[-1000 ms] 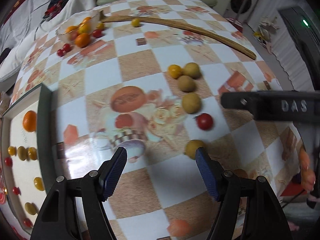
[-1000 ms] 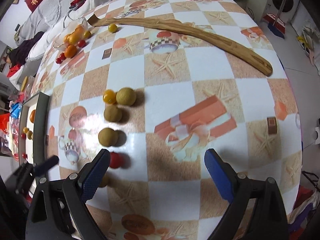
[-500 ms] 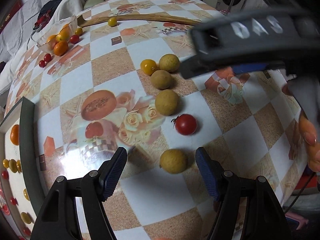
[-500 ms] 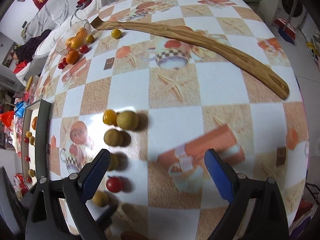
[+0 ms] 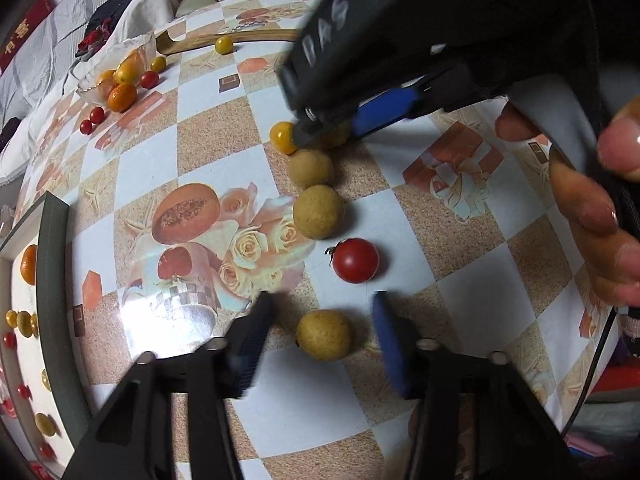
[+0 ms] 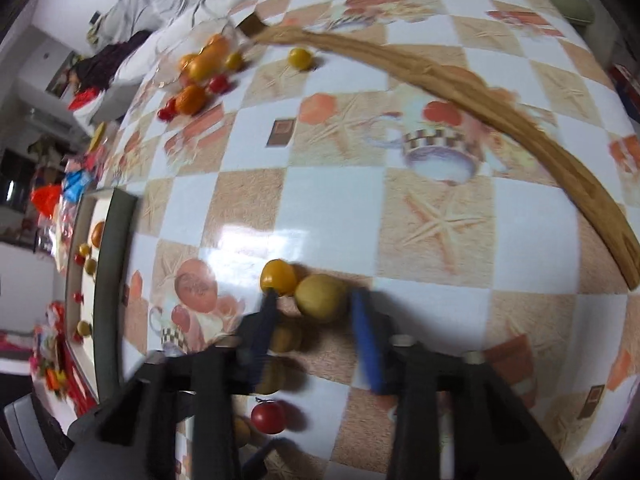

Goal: Organize fruits
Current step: 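Grasp a green-yellow round fruit with each tool, then carry both green-yellow fruits into the white tray and open both tools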

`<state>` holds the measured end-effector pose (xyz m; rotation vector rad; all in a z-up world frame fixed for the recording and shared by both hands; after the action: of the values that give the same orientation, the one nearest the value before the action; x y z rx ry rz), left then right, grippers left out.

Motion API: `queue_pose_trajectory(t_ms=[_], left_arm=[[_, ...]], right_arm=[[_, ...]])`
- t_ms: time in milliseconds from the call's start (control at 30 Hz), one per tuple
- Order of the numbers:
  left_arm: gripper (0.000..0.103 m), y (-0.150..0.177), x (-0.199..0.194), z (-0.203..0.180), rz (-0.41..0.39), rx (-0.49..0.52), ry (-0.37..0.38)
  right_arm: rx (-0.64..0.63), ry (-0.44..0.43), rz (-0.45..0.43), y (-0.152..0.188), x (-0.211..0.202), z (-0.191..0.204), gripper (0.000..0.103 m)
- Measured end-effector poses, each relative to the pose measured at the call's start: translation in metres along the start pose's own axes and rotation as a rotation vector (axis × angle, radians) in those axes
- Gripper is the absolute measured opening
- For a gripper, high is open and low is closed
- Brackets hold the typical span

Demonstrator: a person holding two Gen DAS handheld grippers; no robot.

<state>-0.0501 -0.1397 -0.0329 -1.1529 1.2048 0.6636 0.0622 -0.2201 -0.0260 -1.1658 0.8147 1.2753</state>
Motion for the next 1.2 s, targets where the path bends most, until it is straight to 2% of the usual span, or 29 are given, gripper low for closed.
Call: queue_pose_trajectory(t_ms=[33, 100, 200, 400, 767, 967, 1200], left_arm=[[0.033, -0.001, -0.001, 0.0, 0.001, -0.007, 0.003], [0.028, -0.002, -0.002, 0.0, 0.008, -0.025, 0.016], [0.028, -0.004, -0.002, 0.01, 0.025, -0.085, 0.056], [0.028, -0.001, -0.003, 0.02, 0.048, -0.149, 0.069], [0.028, 0.01, -0.016, 0.026, 0.077, -0.188, 0.071], [0.028, 0.008, -0.037, 0.044, 0.025, -0.225, 0.085], [0.028, 0.019, -0.066, 0.09, -0.04, -0.277, 0.096]], right_arm=[[-0.016, 0.003, -0.004, 0.0, 0.0, 0.003, 0.03], [-0.015, -0.006, 0.003, 0.001, 0.0, 0.003, 0.03], [0.019, -0.025, -0.006, 0.004, -0.008, -0.006, 0.03], [0.079, -0.05, -0.013, 0.018, -0.021, -0.024, 0.03], [0.138, -0.093, -0.021, 0.038, -0.035, -0.037, 0.03], [0.109, -0.086, -0.025, 0.04, -0.039, -0.022, 0.03], [0.076, -0.073, -0.041, 0.039, -0.036, 0.027, 0.03]])
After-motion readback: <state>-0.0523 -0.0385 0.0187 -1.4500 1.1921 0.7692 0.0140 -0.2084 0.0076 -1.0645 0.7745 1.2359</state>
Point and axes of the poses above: each gripper's, at about its wrist camera, not at the fingertips, and x roughly the way its jaws point, z to its left, y to its underside, the point moved 1 cm from there along x, roughly the way its jaws point, and after that the axes turned 3 degrees about y, right-handed, at the moved point
